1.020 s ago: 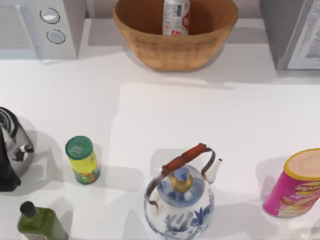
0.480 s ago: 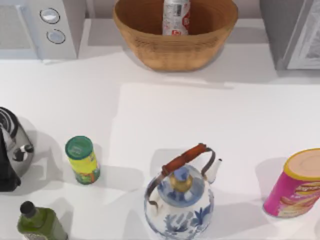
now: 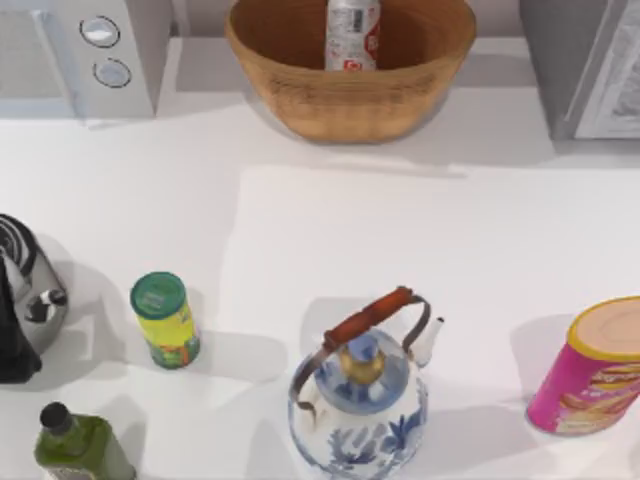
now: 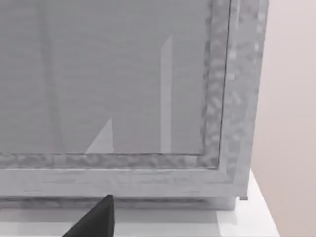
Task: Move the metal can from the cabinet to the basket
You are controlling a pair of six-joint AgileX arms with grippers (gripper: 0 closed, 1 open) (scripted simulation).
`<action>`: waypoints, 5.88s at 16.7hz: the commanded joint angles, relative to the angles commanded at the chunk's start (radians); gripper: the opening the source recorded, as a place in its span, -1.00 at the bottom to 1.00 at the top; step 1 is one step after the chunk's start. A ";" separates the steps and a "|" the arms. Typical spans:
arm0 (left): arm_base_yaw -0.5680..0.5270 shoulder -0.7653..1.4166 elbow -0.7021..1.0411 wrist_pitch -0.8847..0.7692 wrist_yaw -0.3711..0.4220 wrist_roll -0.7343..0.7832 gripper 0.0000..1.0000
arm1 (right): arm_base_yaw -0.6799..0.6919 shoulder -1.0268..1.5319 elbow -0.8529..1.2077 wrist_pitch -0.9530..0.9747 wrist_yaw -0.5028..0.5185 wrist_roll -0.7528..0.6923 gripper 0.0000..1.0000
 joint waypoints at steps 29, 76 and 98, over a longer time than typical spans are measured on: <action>0.000 0.000 0.000 0.000 0.000 0.000 1.00 | -0.023 -0.207 1.368 -1.574 -0.023 0.000 1.00; 0.000 0.000 0.000 0.000 0.000 0.000 1.00 | 1.351 -0.217 1.361 -1.576 1.384 -0.022 1.00; 0.000 0.000 0.000 0.000 0.000 0.000 1.00 | 1.048 -1.447 -0.253 -1.225 1.040 -0.028 1.00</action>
